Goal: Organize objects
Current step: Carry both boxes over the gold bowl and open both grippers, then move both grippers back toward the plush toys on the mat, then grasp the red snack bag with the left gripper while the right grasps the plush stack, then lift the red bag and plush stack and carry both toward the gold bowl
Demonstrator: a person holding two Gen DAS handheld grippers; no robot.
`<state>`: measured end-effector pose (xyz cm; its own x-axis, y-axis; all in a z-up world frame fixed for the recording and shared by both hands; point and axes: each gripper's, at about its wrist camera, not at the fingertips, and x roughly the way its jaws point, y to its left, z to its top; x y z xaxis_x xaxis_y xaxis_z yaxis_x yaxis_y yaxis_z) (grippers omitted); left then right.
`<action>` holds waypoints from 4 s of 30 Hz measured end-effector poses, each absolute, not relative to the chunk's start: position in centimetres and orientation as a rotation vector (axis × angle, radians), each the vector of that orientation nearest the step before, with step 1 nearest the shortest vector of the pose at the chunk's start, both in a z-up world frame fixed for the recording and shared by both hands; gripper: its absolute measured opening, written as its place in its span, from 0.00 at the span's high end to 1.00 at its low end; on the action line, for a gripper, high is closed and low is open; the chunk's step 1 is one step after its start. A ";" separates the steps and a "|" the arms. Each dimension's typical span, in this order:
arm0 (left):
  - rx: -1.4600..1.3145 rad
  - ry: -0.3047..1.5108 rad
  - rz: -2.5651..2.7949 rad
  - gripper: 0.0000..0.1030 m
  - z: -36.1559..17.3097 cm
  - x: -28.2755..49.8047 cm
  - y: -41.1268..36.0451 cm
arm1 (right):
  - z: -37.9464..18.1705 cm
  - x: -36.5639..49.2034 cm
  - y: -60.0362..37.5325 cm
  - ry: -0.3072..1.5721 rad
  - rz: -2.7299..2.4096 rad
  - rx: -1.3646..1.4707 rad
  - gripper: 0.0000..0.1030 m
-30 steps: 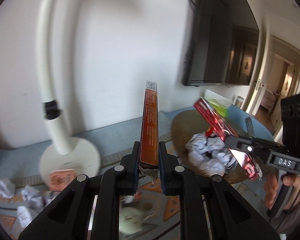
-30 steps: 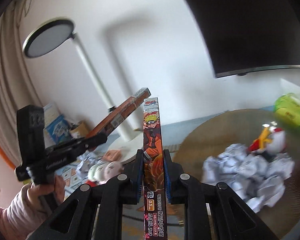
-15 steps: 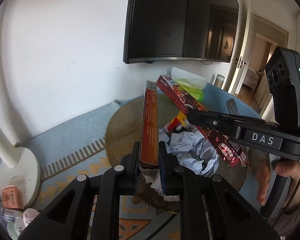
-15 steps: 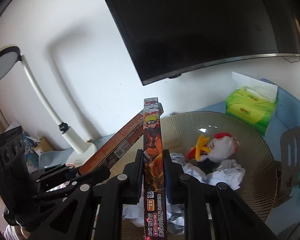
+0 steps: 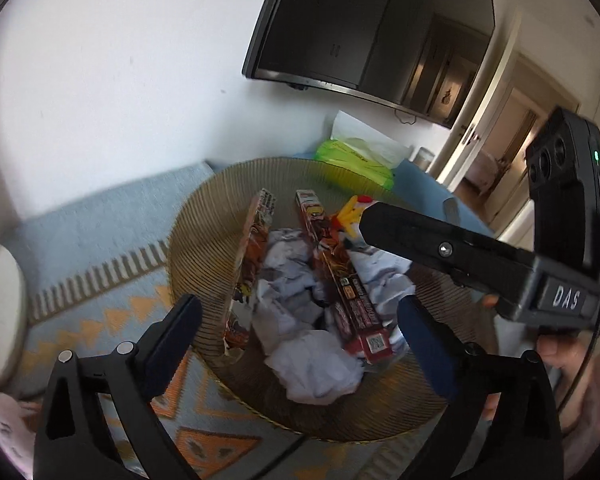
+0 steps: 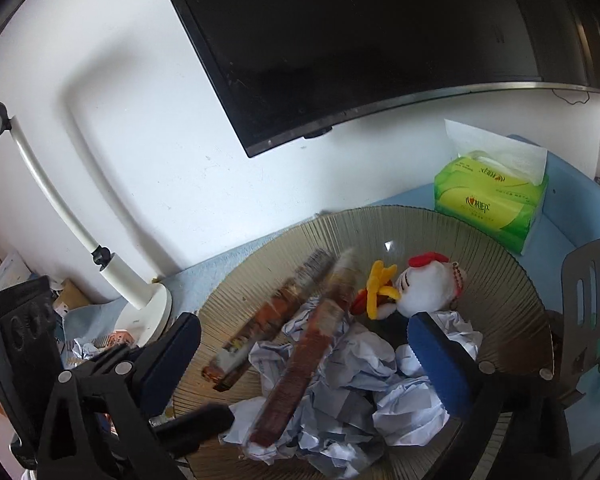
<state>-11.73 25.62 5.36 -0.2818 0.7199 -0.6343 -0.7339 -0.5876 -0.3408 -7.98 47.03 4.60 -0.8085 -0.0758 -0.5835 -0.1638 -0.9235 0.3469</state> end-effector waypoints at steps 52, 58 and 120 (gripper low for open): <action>-1.279 0.227 2.498 0.00 -1.9 -8.8 -0.9 | -6.0 -8.2 21.5 -0.254 3.033 -1.544 0.00; -1.282 0.218 2.513 0.00 -1.8 -8.9 -1.0 | -6.0 -11.4 21.1 -0.267 3.045 -1.546 0.00; -1.085 -0.251 2.533 0.68 1.6 -4.9 -4.2 | -4.3 -5.9 22.2 0.682 3.381 -1.879 0.56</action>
<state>-4.95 -4.20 1.59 -0.6338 0.4040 -0.6596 -0.2665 -0.9146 -0.3041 -5.87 22.25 -4.31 -0.3158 -0.7510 -0.5799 0.4676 -0.6550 0.5936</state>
